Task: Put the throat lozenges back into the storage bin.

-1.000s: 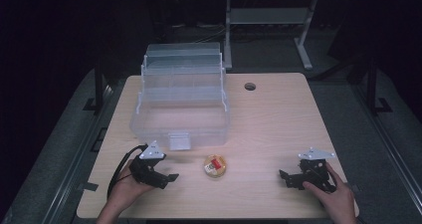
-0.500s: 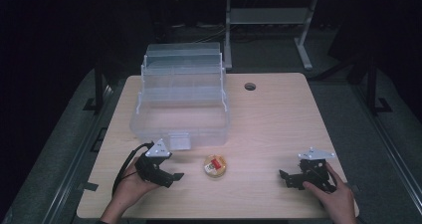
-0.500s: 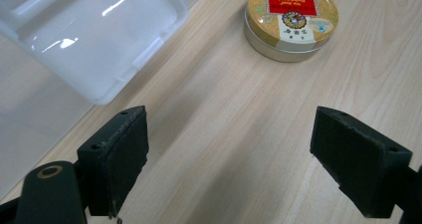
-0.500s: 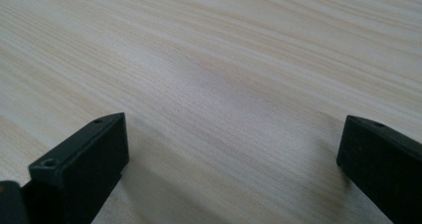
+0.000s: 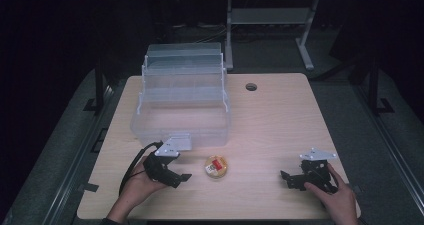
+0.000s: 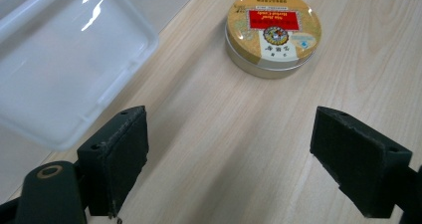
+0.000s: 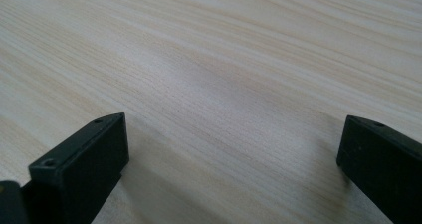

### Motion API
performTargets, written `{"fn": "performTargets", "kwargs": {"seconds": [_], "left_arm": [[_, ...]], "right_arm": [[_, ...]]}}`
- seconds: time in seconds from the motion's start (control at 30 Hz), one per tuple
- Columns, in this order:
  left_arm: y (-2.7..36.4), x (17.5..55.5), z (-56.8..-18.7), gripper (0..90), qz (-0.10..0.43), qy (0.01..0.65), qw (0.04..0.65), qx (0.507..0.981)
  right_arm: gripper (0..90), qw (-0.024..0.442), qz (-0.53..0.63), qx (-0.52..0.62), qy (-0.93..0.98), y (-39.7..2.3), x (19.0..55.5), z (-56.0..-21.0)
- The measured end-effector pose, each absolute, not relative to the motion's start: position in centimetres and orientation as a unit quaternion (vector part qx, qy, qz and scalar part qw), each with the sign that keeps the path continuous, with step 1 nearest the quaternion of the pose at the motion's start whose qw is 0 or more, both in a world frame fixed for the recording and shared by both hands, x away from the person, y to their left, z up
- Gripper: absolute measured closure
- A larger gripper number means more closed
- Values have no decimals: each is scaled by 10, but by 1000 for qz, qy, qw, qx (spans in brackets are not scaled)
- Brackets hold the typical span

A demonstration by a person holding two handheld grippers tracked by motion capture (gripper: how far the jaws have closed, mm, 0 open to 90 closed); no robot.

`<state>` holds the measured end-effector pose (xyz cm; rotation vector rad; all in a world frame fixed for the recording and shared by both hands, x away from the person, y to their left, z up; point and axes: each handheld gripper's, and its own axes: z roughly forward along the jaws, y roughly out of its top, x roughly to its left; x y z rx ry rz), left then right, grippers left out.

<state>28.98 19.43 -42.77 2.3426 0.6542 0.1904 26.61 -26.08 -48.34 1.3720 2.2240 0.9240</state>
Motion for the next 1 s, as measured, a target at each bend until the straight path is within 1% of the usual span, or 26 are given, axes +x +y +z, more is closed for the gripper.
{"fn": "performTargets", "kwargs": {"seconds": [1.0], "left_arm": [[164,297,-422,146,56,222,344,911]], "right_arm": [[0,184,328,487,789,-261,266,-483]]}}
